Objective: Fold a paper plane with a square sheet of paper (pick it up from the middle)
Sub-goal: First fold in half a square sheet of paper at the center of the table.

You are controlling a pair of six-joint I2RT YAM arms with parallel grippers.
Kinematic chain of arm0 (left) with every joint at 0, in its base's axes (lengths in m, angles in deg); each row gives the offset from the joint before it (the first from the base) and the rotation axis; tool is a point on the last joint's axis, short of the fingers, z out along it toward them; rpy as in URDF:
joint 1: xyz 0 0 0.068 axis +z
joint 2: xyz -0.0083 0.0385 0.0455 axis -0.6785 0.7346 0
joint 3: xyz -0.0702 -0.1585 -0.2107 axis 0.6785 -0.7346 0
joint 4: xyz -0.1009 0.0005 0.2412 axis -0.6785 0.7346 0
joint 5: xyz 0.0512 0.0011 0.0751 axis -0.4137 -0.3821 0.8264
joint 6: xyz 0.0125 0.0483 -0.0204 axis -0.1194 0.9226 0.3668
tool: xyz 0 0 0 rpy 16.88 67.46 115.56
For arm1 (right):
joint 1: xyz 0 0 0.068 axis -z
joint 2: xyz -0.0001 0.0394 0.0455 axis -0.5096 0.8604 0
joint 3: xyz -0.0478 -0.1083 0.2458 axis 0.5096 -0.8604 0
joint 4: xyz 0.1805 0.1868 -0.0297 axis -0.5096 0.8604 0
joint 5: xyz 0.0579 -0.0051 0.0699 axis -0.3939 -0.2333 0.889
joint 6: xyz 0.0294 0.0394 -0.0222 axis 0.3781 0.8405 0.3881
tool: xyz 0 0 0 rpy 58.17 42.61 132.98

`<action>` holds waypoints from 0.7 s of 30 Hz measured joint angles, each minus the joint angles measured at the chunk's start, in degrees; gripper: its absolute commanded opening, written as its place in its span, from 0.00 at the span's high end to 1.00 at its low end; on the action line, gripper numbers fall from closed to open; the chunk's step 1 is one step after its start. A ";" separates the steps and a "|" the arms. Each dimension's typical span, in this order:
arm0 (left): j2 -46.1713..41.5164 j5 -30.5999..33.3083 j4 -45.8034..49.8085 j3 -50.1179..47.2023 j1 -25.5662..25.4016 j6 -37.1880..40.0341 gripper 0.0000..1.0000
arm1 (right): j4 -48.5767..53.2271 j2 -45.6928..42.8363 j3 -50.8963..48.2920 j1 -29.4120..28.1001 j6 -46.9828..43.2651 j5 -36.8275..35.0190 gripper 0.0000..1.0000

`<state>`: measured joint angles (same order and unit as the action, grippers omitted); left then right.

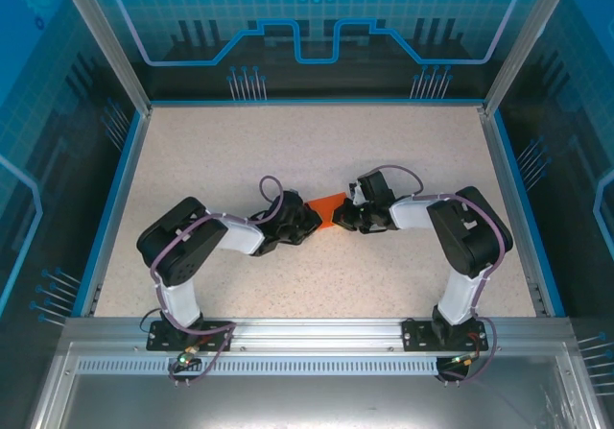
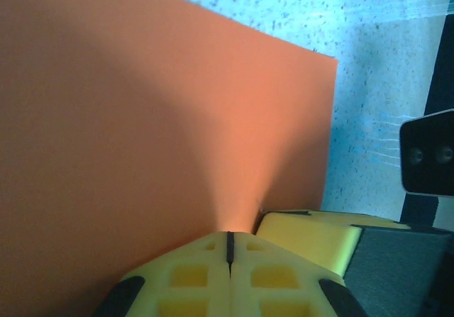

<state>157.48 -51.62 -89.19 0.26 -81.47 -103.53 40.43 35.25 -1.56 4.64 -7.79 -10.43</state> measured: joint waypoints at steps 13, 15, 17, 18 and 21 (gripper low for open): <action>-0.85 4.63 -5.64 -5.29 -1.01 -6.99 1.00 | 1.84 0.31 0.85 -0.22 1.73 -0.98 1.00; -1.88 5.73 -6.19 -6.84 -1.07 -8.20 1.00 | 2.01 0.33 0.94 -0.22 2.25 -1.18 1.00; -3.21 6.75 -5.95 -8.24 -1.09 -9.35 1.00 | 2.60 0.46 1.25 -0.22 2.60 -1.25 1.00; -4.09 7.23 -4.92 -8.74 -1.07 -10.23 1.00 | 2.84 0.55 1.40 -0.22 2.82 -1.27 1.00; -6.58 8.31 0.20 -8.85 -1.07 -12.07 1.00 | 3.82 0.70 1.92 -0.22 3.30 -1.33 1.00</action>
<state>150.91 -43.31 -88.99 -8.59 -82.54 -115.60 44.26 35.95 0.37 4.42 -4.49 -11.76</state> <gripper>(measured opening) 0.042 0.043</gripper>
